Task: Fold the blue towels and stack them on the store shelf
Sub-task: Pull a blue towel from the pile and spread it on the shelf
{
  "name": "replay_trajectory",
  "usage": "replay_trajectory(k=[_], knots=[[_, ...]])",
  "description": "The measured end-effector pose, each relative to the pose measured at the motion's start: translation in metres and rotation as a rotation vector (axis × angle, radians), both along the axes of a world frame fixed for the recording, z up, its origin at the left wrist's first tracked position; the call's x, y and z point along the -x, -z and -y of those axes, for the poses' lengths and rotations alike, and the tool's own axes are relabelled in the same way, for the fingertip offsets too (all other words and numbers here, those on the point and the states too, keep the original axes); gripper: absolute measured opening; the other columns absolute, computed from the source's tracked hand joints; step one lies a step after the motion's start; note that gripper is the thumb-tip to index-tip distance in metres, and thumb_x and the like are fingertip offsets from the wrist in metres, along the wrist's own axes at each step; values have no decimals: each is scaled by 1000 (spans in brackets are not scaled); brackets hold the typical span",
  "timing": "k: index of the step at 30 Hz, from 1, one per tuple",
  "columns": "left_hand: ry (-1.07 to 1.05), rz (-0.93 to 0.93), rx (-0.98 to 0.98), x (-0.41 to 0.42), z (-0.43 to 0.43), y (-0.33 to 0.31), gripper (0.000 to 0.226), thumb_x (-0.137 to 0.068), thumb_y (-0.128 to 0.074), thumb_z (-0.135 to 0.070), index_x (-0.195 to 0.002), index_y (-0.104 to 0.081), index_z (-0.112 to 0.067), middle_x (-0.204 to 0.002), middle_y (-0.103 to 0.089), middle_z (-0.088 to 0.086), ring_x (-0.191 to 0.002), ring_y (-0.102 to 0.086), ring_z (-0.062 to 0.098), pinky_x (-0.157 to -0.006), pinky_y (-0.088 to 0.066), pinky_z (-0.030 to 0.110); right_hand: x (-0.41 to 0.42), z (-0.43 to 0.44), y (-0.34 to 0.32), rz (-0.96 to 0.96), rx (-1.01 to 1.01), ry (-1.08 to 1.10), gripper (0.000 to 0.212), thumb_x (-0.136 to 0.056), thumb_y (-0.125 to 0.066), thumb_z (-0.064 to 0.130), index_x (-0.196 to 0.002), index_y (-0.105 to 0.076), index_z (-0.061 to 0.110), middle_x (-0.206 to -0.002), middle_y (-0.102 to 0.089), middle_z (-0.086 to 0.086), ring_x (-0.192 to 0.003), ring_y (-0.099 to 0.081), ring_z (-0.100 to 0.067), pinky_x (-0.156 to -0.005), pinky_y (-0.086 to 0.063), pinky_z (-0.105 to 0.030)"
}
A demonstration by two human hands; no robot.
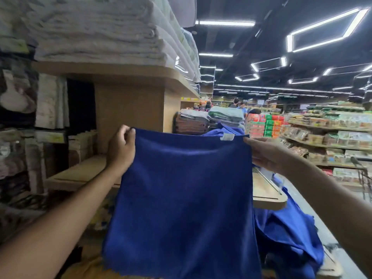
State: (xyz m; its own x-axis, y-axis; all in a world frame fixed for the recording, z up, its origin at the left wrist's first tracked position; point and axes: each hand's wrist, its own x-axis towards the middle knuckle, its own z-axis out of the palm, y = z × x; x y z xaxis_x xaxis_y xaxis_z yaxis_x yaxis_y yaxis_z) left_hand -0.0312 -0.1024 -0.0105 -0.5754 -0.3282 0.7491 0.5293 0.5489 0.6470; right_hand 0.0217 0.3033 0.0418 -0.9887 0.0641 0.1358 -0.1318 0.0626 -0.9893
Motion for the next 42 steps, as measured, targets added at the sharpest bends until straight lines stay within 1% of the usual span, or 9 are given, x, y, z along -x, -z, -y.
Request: replay_trajectory(k=[4, 9, 15, 18, 24, 30, 33, 37, 42], knots=[[-34, 164, 131, 45, 5, 30, 23, -104, -46, -33, -84, -51, -22, -67, -54, -6, -70, -57, 27, -62, -37, 37, 49, 0, 37, 65, -3, 49, 23, -102, -60, 21, -81, -65, 14, -74, -65, -6, -62, -61, -13, -59, -55, -24], [-114, 207, 266, 88, 4, 19, 26, -103, -45, -38, -83, -47, -22, -71, -58, 0, -72, -58, 30, -65, -46, 39, 100, 0, 45, 24, -225, 224, 25, -101, -61, 31, -81, -61, 15, -63, -44, -5, -49, -41, -16, -53, -35, -27], [-222, 215, 371, 126, -10, 11, 25, -103, -45, -35, -84, -47, -19, -77, -61, 4, -76, -60, 34, -65, -43, 38, 147, 8, 48, -162, -666, 417, 37, -100, -55, 32, -72, -53, 9, -71, -58, -6, -78, -58, -29, -63, -36, -37], [-242, 288, 466, 138, -10, 23, 19, -100, -53, -30, -90, -51, -14, -89, -67, 12, -80, -60, 35, -65, -41, 37, 155, 14, 62, -124, -798, 470, 30, -100, -50, 44, -88, -55, 17, -92, -63, -4, -91, -59, -30, -76, -45, -41], [-184, 621, 641, 140, 2, 32, 29, -90, -67, -39, -97, -49, -17, -106, -60, 7, -87, -53, 24, -70, -39, 36, 150, 13, 63, -156, -839, 573, 36, -93, -58, 53, -99, -44, 21, -94, -58, -1, -84, -53, -28, -69, -41, -42], [-55, 561, 512, 88, 16, 22, 18, -90, -63, -42, -86, -60, -25, -91, -67, -5, -85, -63, 19, -82, -55, 42, 116, 9, 52, -269, -784, 458, 40, -91, -69, 49, -105, -48, 19, -98, -60, -2, -88, -60, -28, -72, -48, -43], [-100, 301, 475, 23, 23, 31, 21, -89, -57, -49, -80, -60, -31, -73, -64, -16, -69, -61, 8, -66, -55, 35, 75, 15, 52, -330, -747, 359, 28, -90, -72, 41, -101, -54, 22, -91, -61, 7, -83, -63, -20, -67, -44, -35], [-101, 18, 322, -69, 33, 70, 22, -97, -50, -53, -88, -56, -34, -78, -62, -19, -62, -60, 3, -48, -45, 24, -6, 26, 81, -501, -661, 325, 13, -90, -71, 32, -90, -58, 35, -83, -66, 13, -64, -61, -11, -58, -45, -29], [153, 159, -89, -114, 28, 141, 25, -90, -57, -61, -97, -56, -37, -87, -64, -13, -60, -63, 13, -50, -53, 34, -90, 36, 139, -572, -508, 421, 12, -91, -67, 19, -91, -62, 30, -87, -67, 6, -59, -62, -21, -51, -47, -30]])
